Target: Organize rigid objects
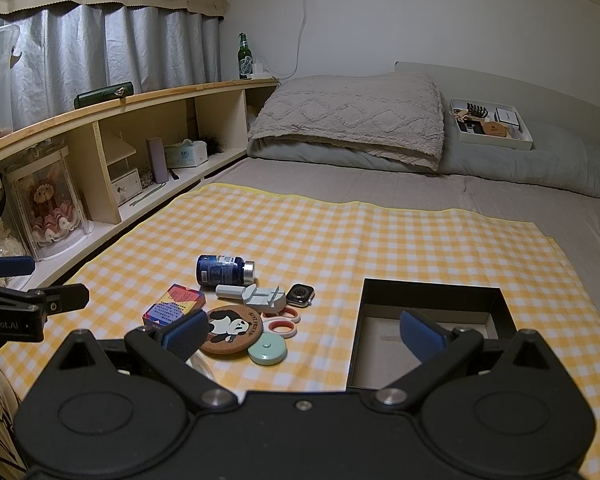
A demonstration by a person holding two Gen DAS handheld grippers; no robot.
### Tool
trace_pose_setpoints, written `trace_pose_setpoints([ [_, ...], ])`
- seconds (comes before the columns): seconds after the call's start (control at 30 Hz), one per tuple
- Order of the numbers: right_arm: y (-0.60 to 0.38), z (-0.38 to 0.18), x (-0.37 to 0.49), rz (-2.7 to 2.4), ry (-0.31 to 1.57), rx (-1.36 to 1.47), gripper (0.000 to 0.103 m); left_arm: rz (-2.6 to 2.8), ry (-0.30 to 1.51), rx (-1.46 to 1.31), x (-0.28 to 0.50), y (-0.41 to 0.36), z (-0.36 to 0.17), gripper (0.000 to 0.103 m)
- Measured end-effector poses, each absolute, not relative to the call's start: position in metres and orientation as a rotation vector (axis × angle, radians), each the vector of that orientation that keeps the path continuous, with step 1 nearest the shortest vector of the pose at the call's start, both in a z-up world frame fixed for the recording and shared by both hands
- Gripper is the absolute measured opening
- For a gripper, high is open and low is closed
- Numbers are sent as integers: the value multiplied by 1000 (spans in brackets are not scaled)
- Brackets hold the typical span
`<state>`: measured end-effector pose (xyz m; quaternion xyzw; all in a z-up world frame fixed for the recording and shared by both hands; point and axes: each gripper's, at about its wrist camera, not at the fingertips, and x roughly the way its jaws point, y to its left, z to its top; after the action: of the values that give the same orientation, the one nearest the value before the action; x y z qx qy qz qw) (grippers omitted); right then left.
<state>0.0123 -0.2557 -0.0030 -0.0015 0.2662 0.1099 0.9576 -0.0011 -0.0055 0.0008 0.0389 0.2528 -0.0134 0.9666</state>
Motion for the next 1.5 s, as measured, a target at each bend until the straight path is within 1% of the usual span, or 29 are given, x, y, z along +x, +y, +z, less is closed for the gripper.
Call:
trace_pose_setpoints([
  [0.5,-256,0,9,219,525,0,103,-26,513,80,-1,-4,1,103],
  [0.7,-265,5,9,189,504,59,103,-37,517,97,0,-4,-2,103],
  [0.83,-282,13,12,147,496,115,103,-36,523,106,3,-3,-5,103],
  [1.17,-344,35,31,31,441,72,103,-156,589,120,10,0,-11,103],
  [1.33,-376,36,62,-22,489,71,103,-209,620,162,27,4,-11,103],
  [1.5,-402,19,96,-40,593,95,103,-157,676,154,64,14,-10,103],
])
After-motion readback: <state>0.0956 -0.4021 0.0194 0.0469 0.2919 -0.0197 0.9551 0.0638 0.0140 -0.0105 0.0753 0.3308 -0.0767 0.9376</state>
